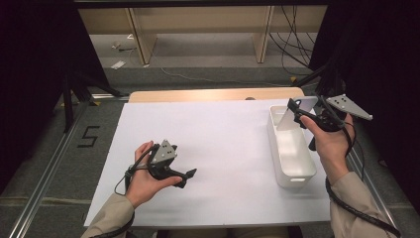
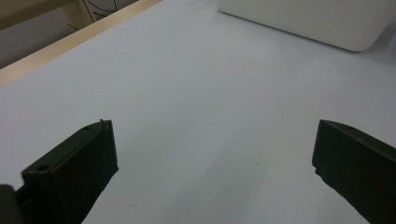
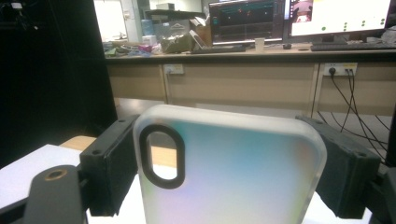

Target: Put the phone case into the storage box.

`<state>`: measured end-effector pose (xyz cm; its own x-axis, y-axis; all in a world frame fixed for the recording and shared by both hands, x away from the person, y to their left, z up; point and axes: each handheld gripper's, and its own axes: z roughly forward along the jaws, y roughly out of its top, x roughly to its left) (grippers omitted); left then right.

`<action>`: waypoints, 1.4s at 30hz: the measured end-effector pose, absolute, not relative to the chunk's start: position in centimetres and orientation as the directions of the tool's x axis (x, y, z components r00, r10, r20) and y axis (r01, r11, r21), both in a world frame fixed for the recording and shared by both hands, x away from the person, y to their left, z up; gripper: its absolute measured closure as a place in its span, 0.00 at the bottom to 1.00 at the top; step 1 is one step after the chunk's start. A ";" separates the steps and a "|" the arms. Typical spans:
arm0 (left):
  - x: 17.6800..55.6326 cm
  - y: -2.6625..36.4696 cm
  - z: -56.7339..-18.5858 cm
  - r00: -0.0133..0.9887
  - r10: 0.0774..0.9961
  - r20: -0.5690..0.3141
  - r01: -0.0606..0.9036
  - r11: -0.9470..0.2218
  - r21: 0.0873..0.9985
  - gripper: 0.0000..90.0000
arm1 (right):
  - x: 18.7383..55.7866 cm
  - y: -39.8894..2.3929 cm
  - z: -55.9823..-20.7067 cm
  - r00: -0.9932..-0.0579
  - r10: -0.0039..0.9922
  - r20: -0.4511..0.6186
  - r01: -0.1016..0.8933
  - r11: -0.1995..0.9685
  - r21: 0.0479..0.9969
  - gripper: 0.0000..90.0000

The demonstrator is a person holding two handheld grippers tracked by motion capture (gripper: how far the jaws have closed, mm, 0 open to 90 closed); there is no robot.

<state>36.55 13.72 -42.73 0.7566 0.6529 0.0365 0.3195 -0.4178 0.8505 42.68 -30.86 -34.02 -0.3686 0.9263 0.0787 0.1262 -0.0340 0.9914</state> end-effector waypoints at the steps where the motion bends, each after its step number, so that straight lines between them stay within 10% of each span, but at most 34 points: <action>1: 36.5 13.7 -42.7 0.756 0.653 0.037 0.319 -0.418 0.851 0.00 | 42.7 -30.9 -34.0 -0.368 0.926 0.079 0.127 -0.034 0.991 0.21; 42: 36.6 13.7 -42.7 0.756 0.653 0.037 0.319 -0.417 0.851 0.00 | 43.0 -31.5 -34.5 -0.343 0.937 0.069 0.136 -0.023 0.990 0.21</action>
<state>36.55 13.74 -42.73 0.7564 0.6531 0.0368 0.3189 -0.4172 0.8510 43.02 -31.46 -34.48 -0.3431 0.9368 0.0688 0.1361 -0.0229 0.9904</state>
